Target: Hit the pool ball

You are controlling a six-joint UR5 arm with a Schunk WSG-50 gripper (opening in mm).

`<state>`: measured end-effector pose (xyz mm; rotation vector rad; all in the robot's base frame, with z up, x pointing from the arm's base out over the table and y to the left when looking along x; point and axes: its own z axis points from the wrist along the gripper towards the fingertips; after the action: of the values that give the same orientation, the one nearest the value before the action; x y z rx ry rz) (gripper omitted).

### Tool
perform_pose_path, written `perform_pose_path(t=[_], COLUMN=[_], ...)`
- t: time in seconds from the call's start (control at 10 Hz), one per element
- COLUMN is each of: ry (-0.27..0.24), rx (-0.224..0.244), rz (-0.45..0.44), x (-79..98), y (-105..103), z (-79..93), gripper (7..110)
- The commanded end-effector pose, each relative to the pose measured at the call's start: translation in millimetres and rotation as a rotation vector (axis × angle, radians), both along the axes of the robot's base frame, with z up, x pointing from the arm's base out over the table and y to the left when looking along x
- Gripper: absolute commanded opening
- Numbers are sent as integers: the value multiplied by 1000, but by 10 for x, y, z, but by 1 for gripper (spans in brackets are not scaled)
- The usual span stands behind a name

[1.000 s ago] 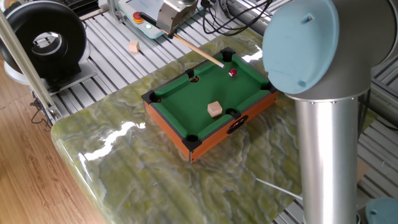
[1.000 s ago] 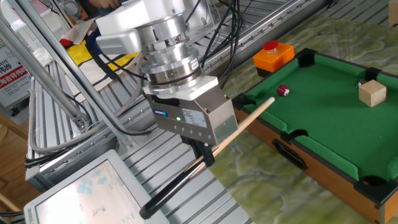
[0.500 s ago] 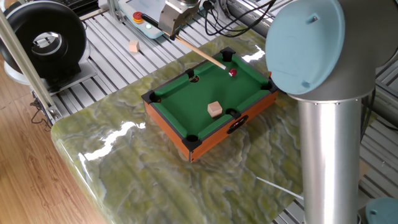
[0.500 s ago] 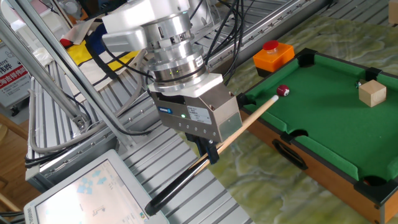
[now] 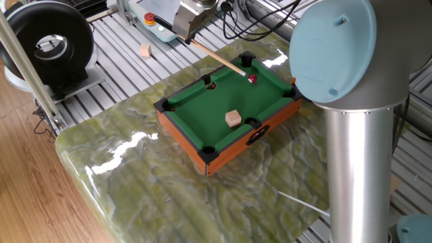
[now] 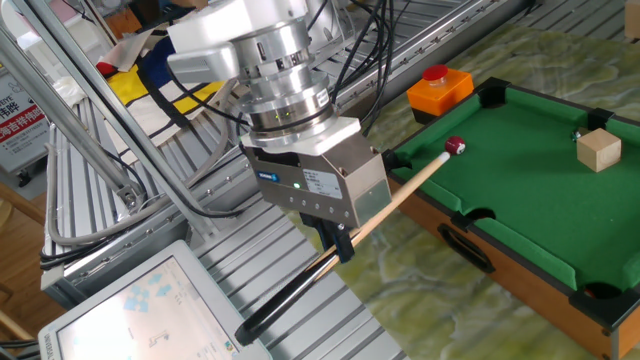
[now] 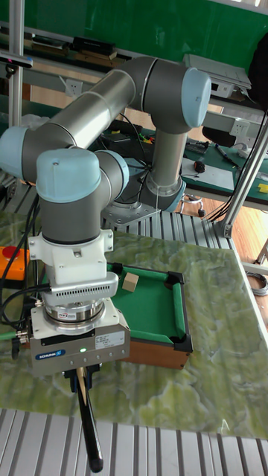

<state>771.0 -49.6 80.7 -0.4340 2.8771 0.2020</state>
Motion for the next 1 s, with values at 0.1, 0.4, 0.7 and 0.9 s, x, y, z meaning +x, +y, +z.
perform_pose_path(t=[0.1,0.4,0.7,0.9], ry=[-4,-17,-7,7], rx=[11,12,52,10], rz=[-2,0,2,13], x=[-6,-329,-436,-199], y=[-9,-94,2,46], z=[26,-33,-20,14], gripper=[7,7,7,7])
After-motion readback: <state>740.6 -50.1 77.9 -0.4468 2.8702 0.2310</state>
